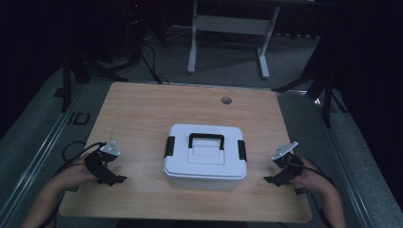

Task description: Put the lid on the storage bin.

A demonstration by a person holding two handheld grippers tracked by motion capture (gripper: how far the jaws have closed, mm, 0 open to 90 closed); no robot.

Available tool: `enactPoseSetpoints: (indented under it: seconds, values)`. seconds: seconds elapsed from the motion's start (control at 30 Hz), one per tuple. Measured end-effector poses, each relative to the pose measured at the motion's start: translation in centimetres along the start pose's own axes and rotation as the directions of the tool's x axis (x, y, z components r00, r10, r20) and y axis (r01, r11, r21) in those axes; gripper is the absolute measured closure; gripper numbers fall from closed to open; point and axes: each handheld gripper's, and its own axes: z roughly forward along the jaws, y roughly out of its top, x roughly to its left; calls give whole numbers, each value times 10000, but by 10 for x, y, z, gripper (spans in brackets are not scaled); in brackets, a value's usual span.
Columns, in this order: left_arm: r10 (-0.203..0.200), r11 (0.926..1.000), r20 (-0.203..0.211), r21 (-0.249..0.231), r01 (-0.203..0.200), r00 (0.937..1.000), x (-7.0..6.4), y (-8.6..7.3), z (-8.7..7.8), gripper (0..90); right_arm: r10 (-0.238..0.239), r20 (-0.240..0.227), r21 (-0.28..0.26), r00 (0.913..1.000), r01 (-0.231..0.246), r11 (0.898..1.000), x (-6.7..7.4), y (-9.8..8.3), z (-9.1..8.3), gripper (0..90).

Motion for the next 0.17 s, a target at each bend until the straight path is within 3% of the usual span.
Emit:
enactPoseSetpoints:
  seconds: [0.17]
  values:
    - [-29,9999,34,104,28,10000,1,-4,-2,17,72,-2,25,10000,-72,10000,1,-4,3,124]
